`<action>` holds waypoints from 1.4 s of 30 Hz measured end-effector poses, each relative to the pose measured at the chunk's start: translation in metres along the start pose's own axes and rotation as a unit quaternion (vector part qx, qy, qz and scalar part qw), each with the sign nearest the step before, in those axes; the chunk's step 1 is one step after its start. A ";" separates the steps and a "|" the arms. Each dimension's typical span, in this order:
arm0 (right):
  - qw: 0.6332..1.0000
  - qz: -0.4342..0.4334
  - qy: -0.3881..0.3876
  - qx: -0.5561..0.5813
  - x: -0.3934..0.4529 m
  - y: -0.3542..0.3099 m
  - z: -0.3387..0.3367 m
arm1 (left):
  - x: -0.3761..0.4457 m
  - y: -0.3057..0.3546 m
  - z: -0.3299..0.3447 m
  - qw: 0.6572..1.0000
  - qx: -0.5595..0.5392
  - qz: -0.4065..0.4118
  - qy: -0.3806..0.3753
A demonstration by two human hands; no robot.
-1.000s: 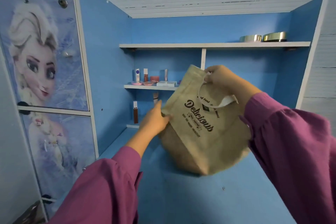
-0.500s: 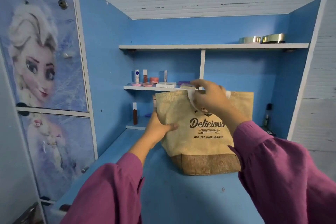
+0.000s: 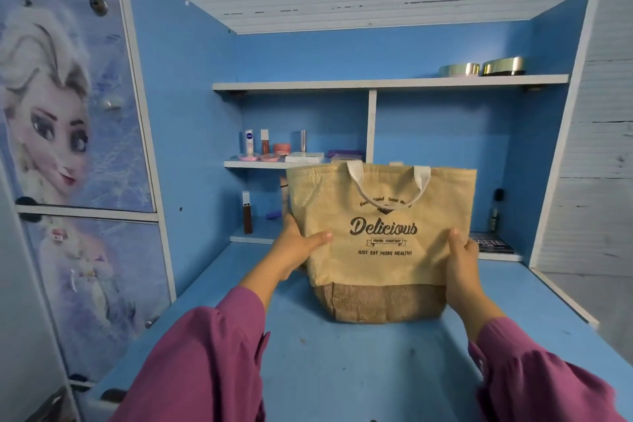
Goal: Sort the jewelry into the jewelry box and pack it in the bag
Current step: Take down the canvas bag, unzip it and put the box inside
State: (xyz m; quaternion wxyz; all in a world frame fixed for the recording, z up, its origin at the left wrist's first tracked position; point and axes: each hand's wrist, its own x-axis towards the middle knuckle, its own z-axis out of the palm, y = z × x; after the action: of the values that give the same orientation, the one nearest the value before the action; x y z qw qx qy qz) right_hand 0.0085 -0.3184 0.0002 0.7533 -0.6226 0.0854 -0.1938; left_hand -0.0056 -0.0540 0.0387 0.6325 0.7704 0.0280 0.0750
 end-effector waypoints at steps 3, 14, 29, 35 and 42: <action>1.000 -0.024 0.000 0.003 0.009 -0.019 0.011 | 0.009 0.013 -0.006 0.999 -0.021 0.046 0.010; 0.996 0.033 -0.067 -0.053 0.022 -0.017 0.003 | 0.014 -0.003 -0.027 0.998 -0.014 -0.041 -0.035; 0.996 0.051 -0.066 -0.038 0.022 -0.006 -0.005 | 0.009 -0.034 -0.005 0.993 -0.107 -0.051 -0.017; 0.998 0.031 -0.026 -0.038 0.035 -0.021 -0.025 | 0.010 -0.022 0.026 0.992 -0.116 -0.038 -0.039; 0.998 0.013 0.020 -0.052 0.057 -0.037 -0.068 | 0.015 -0.008 0.078 0.986 -0.143 -0.033 -0.076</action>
State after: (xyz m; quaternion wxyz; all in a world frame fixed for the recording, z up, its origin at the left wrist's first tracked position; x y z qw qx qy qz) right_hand 0.0283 -0.4083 0.0287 0.7208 -0.6555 0.1183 -0.1917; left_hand 0.0214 -0.1262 0.0169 0.7388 0.6739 -0.0054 -0.0014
